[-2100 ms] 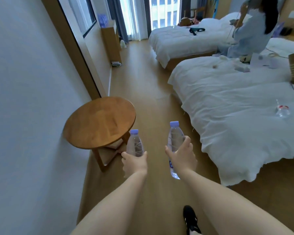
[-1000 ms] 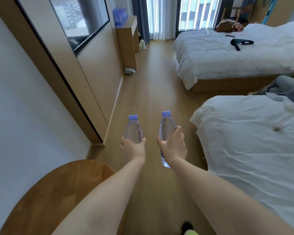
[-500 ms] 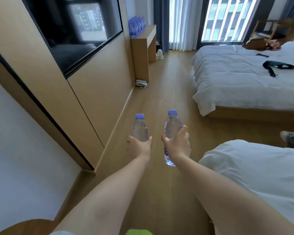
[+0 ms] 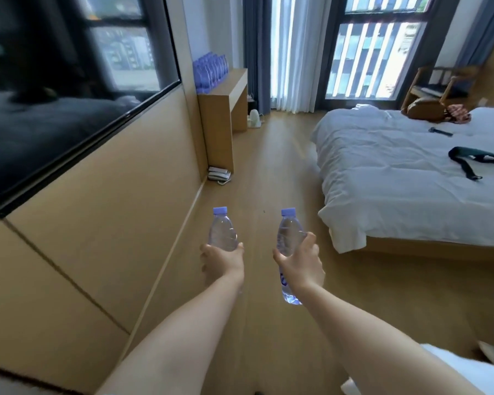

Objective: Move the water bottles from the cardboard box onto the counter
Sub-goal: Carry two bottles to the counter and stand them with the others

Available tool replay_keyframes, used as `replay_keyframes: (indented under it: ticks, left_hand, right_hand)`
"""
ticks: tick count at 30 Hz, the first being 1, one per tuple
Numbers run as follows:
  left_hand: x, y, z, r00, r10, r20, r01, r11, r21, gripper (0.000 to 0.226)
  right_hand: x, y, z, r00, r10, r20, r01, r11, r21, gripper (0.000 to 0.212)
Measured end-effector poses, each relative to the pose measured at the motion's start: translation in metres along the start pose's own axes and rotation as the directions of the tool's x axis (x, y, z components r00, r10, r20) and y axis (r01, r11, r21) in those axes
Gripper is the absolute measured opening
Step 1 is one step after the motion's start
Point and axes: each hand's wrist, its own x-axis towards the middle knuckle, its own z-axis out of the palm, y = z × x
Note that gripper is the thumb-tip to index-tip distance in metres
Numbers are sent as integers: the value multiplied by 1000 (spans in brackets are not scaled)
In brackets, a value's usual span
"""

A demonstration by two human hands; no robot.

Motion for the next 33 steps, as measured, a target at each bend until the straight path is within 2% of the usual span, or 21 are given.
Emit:
replay_keyframes:
  ticks: [3,5,9,18,25,33]
  left_hand:
    - [46,57,48,997,54,61,-57,998,37,66]
    - [70,90,80,990,79,116,-86,995,53,68]
    - [123,145,148,978,84,189,-96,994,53,70]
    - [267,265,301,992,18,126,-27,997,69,70]
    - [372,357,360,998,-4,60,0,997,71,65]
    - [535,459,461,998,21,57,-25,997,75,63]
  right_hand:
    - [79,-20,5,1000,20,-14,-20,1000,-17,73]
    - [127,-29,8,1000,18,-9,-19,996,-88,75]
    - [228,-47,26,1000,-2,-7,1,990,-140,74]
    - [485,-77,60,999,14,52,-7,993,-122,76]
    - [651,-135,69,998,21,67,-14,995,-99,64]
    - [846,-191,128,996,7,92,-1,998,-69,66]
